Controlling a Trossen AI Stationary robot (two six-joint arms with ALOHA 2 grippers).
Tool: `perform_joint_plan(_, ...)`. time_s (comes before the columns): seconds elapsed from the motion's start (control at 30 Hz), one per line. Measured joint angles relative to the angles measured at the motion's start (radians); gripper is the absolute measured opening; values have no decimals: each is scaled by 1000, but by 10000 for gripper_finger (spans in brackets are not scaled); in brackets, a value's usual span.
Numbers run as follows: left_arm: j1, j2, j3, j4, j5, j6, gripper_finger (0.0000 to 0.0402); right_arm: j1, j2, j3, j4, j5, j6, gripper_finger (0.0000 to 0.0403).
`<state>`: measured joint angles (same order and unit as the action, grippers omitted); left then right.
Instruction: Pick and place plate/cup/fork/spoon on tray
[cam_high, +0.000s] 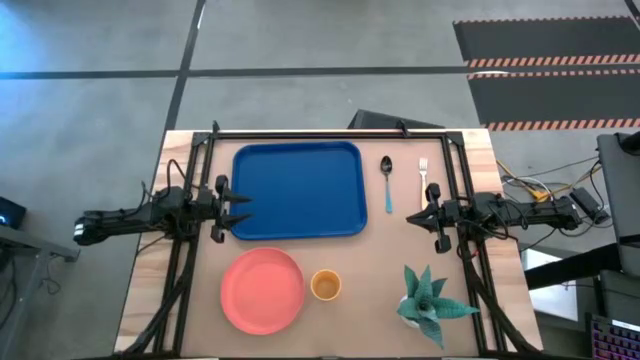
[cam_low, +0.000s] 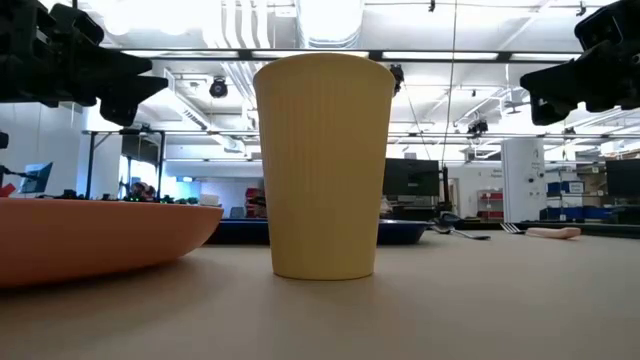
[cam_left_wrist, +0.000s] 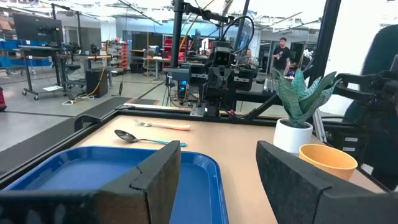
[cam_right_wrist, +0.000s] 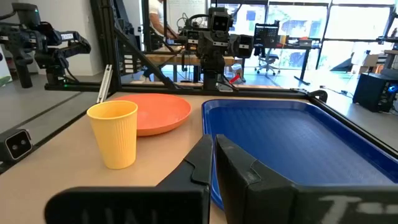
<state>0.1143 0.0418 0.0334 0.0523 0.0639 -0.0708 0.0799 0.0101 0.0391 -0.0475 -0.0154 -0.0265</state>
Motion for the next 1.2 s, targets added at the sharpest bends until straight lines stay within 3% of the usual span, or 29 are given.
perform_joint_plan(0.37,0,0,0,0,0,0,194,0,4,0,29,19,25,9)
perform_joint_plan(0.67,0,0,0,0,0,0,194,0,6,0,90,16,482,9)
perform_joint_plan(0.8,0,0,0,0,0,0,194,0,6,5,89,24,484,9)
perform_joint_plan(1.2,0,0,0,0,0,0,194,0,6,6,83,177,552,9)
